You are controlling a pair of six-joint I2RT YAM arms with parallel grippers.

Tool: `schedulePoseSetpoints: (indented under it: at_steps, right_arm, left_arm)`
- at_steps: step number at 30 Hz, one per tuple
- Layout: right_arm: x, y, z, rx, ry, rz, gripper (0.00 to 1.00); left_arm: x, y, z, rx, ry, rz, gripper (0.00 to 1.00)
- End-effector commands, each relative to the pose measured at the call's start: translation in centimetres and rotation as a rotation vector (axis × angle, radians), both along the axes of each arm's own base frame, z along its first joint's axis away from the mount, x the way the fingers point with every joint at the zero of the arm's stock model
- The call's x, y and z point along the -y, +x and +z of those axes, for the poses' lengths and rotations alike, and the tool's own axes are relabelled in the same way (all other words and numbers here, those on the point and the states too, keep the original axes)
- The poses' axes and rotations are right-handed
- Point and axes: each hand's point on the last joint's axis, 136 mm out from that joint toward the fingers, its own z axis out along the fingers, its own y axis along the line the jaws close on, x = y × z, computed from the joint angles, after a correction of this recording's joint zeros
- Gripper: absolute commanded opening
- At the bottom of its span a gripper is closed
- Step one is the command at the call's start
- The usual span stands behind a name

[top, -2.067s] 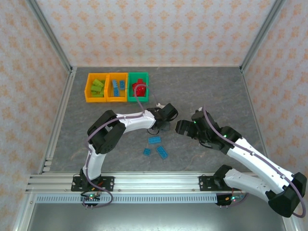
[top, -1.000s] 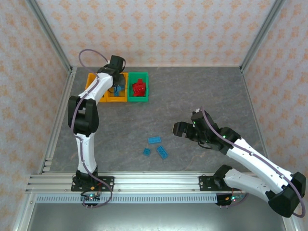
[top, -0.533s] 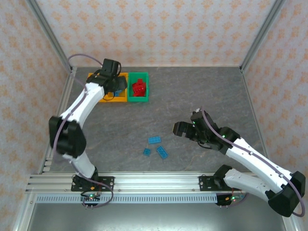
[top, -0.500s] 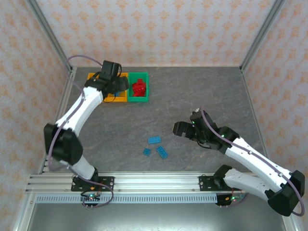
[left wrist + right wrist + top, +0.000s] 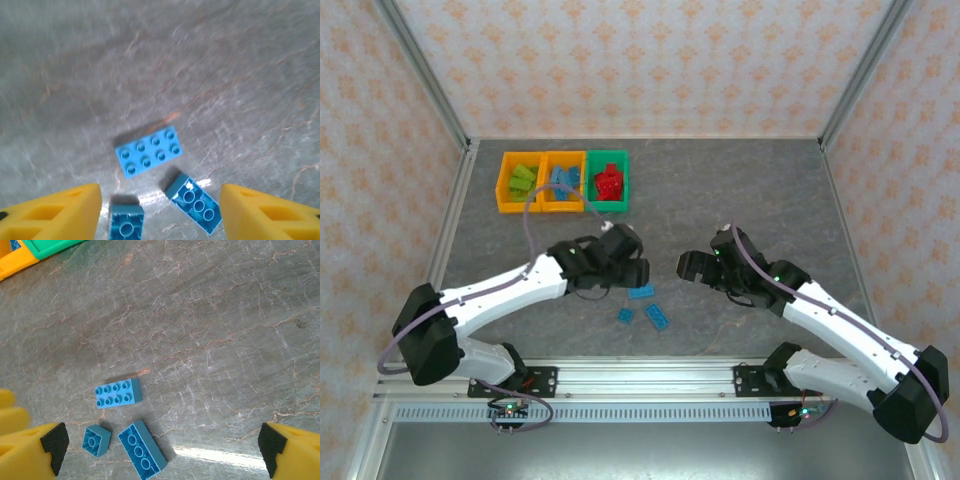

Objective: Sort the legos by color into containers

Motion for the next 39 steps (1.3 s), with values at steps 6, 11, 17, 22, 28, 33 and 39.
schedulePoseSetpoints:
  at_steps: [6,11,17,22,28,33,39]
  right_arm:
    - [0.7,0.3,0.7,0.025,-0.009,-0.037,0.99]
    - [1.0,0.0,0.5,0.029,-0.003,-0.046,0.99]
    - [1.4,-0.3,0.4,0.025,-0.011,-0.049,0.99]
    - [1.7,-0.5,0.5,0.029,-0.011,-0.053,0.99]
    - [1.4,-1.3,0.3,0.003,-0.008,-0.013,0.99]
    - [1.2,-4.4,-0.7,-0.112,-0.040,0.135,0.95]
    - [-0.8,-7.8,0.2,-0.215,0.063,0.315,0.93]
  left_arm:
    - [0.2,-0.7,-5.3,-0.068,0.009,0.255,0.88]
    - [1.9,0.5,-6.0,-0.056,0.021,0.207,0.99]
    - [2.5,1.1,-8.6,-0.088,0.107,0.200,1.00]
    - [2.1,1.3,-10.6,-0.096,0.153,0.230,0.93]
    - [1.7,1.2,-11.6,-0.106,0.185,0.234,0.69]
    - [1.5,1.4,-10.4,-0.089,0.172,0.217,0.56]
    - [0.0,3.3,-6.5,-0.038,0.125,0.244,0.51]
